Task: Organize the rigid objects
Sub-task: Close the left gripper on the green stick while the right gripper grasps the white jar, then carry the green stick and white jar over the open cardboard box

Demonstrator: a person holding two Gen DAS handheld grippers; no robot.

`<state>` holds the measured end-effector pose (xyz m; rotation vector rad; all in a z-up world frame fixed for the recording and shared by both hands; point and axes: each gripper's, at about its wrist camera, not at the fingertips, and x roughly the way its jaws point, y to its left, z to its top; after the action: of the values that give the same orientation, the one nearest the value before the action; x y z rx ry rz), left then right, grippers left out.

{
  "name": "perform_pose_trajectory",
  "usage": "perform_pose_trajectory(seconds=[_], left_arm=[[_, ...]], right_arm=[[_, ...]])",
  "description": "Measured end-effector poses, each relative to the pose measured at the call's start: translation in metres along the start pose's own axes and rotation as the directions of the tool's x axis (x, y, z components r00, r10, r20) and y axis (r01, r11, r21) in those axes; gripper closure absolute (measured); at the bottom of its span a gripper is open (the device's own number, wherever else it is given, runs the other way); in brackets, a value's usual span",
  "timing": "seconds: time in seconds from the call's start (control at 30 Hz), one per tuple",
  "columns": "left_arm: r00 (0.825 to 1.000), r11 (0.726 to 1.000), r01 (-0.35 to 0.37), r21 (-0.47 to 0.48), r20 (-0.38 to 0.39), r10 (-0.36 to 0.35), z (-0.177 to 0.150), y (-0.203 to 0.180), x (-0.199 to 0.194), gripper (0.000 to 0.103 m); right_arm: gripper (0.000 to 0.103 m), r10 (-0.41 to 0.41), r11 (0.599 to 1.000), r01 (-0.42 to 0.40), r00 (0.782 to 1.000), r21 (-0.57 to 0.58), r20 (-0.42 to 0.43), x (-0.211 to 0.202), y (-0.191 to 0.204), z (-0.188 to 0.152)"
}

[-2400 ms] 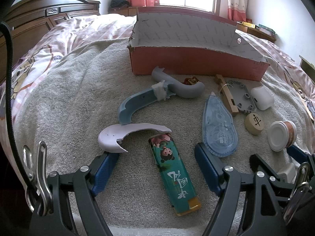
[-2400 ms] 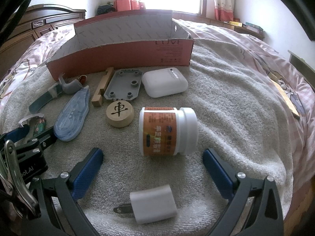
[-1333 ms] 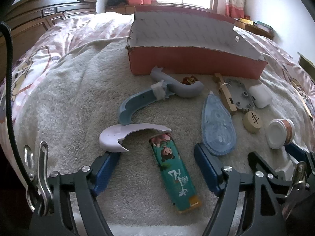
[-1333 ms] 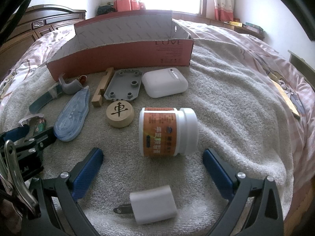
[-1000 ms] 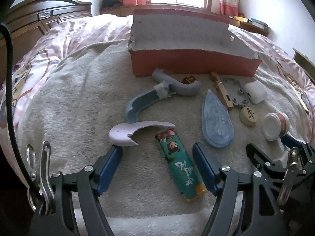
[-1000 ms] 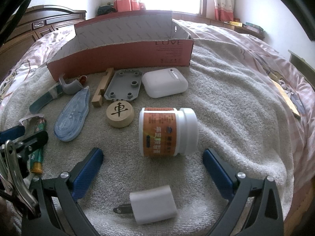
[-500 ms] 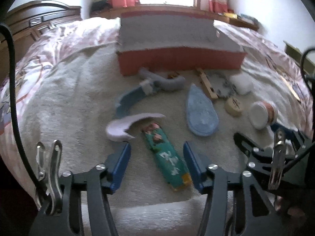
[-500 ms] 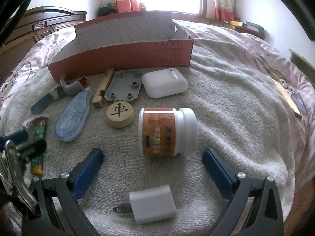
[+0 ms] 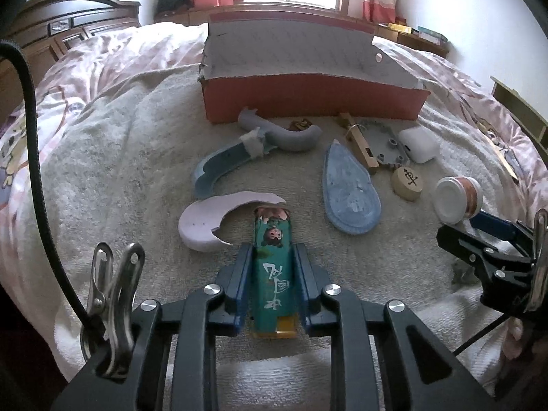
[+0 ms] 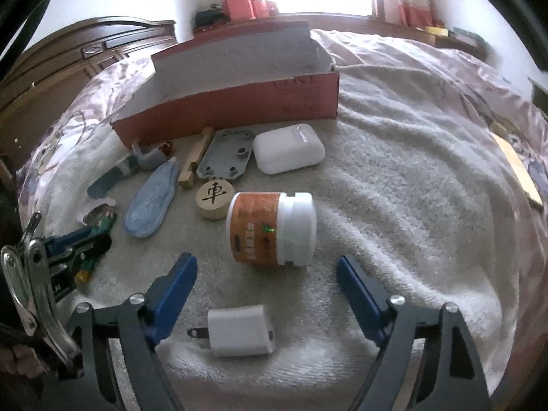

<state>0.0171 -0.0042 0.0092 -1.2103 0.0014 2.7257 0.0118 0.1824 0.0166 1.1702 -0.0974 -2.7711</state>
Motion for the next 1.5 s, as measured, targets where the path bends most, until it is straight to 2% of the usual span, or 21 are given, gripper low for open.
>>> perform_pose_trajectory(seconds=[0.2,0.47,0.57,0.73,0.8,0.97,1.07,1.17,1.2,1.5], left_arm=[[1.0,1.0,0.0,0.004,0.003,0.0,0.0,0.0,0.001,0.079],[1.0,1.0,-0.001,0.006,0.005,0.001,0.0,0.0,0.001,0.078],[1.0,1.0,-0.009,0.01,0.004,0.009,0.0,-0.001,0.002,0.077],[1.0,1.0,-0.014,0.011,0.005,0.014,0.0,-0.001,0.002,0.077],[1.0,1.0,-0.016,0.011,0.007,0.015,0.0,-0.001,0.002,0.077],[1.0,1.0,-0.015,0.011,0.006,0.015,0.0,-0.001,0.002,0.077],[1.0,1.0,-0.012,0.008,0.01,0.012,0.001,-0.001,0.001,0.079],[1.0,1.0,0.0,-0.002,0.013,0.0,0.002,0.001,-0.002,0.079],[1.0,1.0,0.002,-0.003,0.015,-0.002,0.002,0.001,-0.004,0.079],[0.996,0.999,0.025,0.021,0.083,-0.027,0.009,-0.006,-0.027,0.079]], right_arm=[[0.028,0.003,1.0,-0.003,1.0,-0.021,0.005,0.0,-0.001,0.003],[0.028,0.007,1.0,-0.007,1.0,0.023,0.008,0.005,-0.008,-0.001],[0.024,0.0,1.0,0.0,1.0,0.017,0.017,0.007,-0.007,-0.003],[0.009,-0.021,0.999,0.021,1.0,-0.047,0.01,0.014,0.006,-0.006],[0.009,-0.05,0.996,0.05,0.999,-0.073,0.004,0.017,0.011,-0.006],[0.009,-0.048,0.997,0.048,0.999,-0.068,0.014,0.016,0.011,-0.007],[0.019,-0.057,0.997,0.059,0.998,-0.057,0.029,0.011,0.009,-0.008],[0.041,-0.065,0.997,0.066,0.997,-0.039,0.049,0.006,0.004,-0.008],[0.052,-0.068,0.997,0.069,0.996,-0.028,0.055,0.005,0.001,-0.008],[0.054,0.007,1.0,-0.006,0.996,-0.012,0.092,-0.007,-0.002,-0.006]])
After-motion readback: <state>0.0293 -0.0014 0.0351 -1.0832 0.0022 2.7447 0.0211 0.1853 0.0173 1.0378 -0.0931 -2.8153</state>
